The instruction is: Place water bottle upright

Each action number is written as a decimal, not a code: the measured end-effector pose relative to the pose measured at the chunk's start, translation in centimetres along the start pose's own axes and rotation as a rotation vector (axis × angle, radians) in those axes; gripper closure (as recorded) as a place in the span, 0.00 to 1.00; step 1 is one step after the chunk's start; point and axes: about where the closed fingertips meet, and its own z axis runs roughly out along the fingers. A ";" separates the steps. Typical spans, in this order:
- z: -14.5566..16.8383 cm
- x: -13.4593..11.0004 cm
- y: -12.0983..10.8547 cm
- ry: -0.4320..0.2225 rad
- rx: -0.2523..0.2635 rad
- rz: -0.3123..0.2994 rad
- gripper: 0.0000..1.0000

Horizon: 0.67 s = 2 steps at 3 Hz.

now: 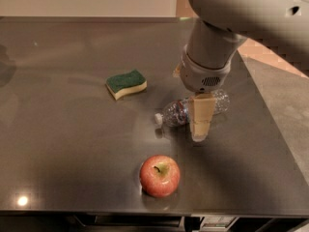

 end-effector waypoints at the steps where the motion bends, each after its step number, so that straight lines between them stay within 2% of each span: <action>1: 2.1 0.0 0.2 0.062 -0.022 -0.045 0.00; 2: 3.3 0.4 -0.1 0.088 -0.038 -0.064 0.00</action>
Offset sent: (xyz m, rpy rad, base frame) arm 0.0143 -0.0027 -0.0468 -0.1362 0.0305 0.0716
